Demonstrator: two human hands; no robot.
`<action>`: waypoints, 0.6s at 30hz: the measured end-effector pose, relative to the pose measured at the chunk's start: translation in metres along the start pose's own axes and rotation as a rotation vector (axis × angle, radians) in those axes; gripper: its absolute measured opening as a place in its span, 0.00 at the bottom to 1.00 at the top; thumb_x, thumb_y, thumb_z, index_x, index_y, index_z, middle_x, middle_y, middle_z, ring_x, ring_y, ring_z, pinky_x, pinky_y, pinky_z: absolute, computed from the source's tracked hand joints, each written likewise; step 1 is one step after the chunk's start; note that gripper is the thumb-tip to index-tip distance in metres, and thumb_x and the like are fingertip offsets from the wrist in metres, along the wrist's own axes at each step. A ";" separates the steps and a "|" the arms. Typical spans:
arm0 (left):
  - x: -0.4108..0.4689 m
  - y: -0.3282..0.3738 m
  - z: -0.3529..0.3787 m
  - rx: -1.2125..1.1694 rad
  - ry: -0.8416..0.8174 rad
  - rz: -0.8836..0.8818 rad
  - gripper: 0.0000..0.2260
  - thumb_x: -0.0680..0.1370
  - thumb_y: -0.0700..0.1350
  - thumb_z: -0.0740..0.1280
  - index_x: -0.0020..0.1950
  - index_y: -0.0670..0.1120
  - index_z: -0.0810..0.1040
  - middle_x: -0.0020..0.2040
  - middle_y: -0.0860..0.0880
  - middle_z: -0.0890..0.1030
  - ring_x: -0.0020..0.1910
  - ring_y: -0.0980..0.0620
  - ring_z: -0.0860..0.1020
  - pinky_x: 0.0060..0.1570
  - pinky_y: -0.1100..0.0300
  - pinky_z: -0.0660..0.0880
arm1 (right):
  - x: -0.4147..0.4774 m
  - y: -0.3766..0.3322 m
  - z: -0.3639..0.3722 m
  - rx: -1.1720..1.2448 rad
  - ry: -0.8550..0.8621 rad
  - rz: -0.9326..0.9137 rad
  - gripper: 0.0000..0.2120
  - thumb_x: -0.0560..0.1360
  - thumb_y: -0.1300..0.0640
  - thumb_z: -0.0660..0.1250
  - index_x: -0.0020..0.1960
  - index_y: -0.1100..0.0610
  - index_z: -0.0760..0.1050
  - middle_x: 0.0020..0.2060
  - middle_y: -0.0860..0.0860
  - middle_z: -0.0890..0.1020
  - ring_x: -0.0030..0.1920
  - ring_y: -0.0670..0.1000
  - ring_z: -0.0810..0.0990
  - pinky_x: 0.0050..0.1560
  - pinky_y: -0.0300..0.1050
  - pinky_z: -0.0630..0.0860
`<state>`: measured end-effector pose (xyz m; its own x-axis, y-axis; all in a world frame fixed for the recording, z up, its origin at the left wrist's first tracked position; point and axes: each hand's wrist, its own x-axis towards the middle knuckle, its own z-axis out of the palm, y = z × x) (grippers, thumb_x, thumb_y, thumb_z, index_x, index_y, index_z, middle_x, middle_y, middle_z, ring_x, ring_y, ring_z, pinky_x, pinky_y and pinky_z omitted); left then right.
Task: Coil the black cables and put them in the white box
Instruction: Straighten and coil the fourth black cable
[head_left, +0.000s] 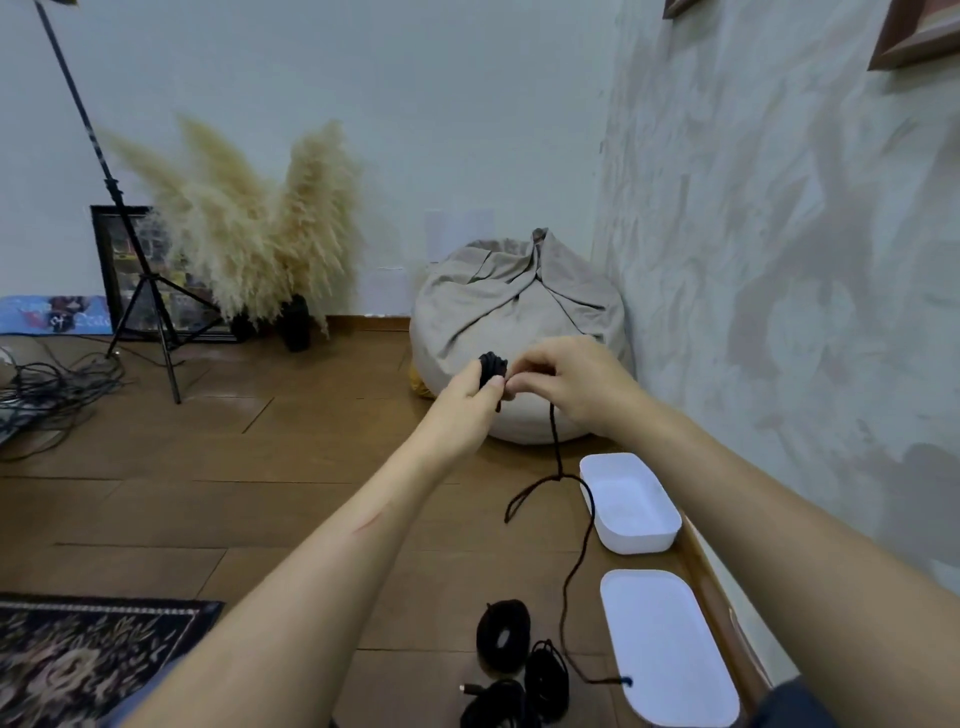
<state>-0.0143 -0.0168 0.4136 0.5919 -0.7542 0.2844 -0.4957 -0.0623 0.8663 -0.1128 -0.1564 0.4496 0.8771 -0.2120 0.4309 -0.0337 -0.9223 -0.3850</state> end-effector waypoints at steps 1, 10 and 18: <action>-0.001 0.001 -0.001 -0.018 -0.015 0.011 0.07 0.85 0.44 0.58 0.56 0.49 0.76 0.52 0.51 0.79 0.55 0.52 0.77 0.60 0.55 0.72 | -0.001 0.002 -0.001 0.002 0.037 0.010 0.05 0.75 0.50 0.72 0.42 0.47 0.83 0.36 0.44 0.82 0.40 0.46 0.77 0.45 0.50 0.74; 0.000 -0.002 -0.001 0.141 -0.014 0.109 0.06 0.83 0.45 0.64 0.60 0.51 0.76 0.54 0.55 0.81 0.56 0.57 0.78 0.53 0.60 0.74 | 0.005 0.011 -0.001 0.009 0.087 -0.006 0.06 0.73 0.47 0.74 0.43 0.49 0.83 0.40 0.48 0.79 0.46 0.51 0.75 0.48 0.50 0.73; 0.002 0.000 -0.001 -0.025 0.145 0.107 0.07 0.82 0.45 0.66 0.60 0.49 0.79 0.53 0.55 0.83 0.56 0.57 0.79 0.56 0.60 0.74 | 0.009 0.012 0.001 0.245 0.038 0.004 0.04 0.79 0.55 0.69 0.47 0.50 0.82 0.41 0.45 0.85 0.48 0.49 0.81 0.51 0.51 0.77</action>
<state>-0.0118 -0.0176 0.4145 0.6232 -0.6531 0.4303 -0.5457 0.0309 0.8374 -0.1042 -0.1692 0.4478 0.8583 -0.2322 0.4576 0.0838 -0.8164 -0.5714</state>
